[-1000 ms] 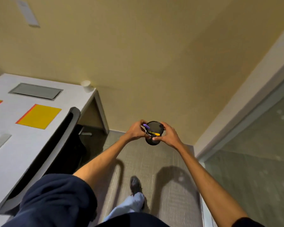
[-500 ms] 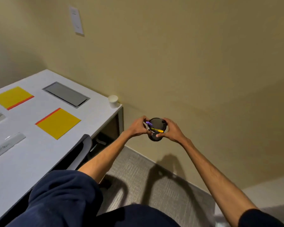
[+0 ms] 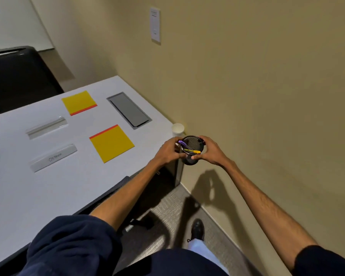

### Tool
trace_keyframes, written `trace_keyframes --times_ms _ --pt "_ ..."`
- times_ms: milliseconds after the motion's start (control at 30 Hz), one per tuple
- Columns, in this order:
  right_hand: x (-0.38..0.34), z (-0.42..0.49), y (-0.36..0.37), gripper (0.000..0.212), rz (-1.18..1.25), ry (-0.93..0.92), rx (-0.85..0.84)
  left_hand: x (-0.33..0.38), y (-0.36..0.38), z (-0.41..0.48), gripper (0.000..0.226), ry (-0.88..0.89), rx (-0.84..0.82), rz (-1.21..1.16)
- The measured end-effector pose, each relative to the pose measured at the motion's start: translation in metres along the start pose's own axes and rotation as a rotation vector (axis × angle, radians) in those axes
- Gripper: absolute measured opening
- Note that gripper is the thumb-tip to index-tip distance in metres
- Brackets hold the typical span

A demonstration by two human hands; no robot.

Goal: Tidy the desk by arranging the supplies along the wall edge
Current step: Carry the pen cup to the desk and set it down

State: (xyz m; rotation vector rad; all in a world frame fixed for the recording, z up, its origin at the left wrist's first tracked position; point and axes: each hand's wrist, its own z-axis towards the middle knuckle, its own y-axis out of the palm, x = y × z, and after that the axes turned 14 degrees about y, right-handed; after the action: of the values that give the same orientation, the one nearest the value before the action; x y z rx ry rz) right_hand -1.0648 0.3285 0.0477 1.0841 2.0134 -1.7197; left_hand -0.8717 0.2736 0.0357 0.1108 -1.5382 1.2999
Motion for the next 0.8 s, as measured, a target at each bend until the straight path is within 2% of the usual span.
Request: trace_keyframes --times_ms 133,300,567,800 --pt "-0.019 0.055 0.000 0.088 0.005 -0.075 -0.050 -0.022 -0.013 0.024 0.070 -0.047 0.108 0.118" --pt "-0.042 0.122 -0.011 0.090 0.022 -0.166 -0.106 -0.037 -0.037 0.067 0.069 -0.090 0.232 0.180" --pt "-0.081 0.197 -0.022 0.094 -0.025 -0.289 -0.207 -0.051 -0.069 0.109 0.070 -0.206 0.328 0.209" --pt "-0.109 0.239 -0.006 0.095 0.012 -0.322 -0.279 -0.070 -0.090 0.130 0.068 -0.308 0.410 0.218"
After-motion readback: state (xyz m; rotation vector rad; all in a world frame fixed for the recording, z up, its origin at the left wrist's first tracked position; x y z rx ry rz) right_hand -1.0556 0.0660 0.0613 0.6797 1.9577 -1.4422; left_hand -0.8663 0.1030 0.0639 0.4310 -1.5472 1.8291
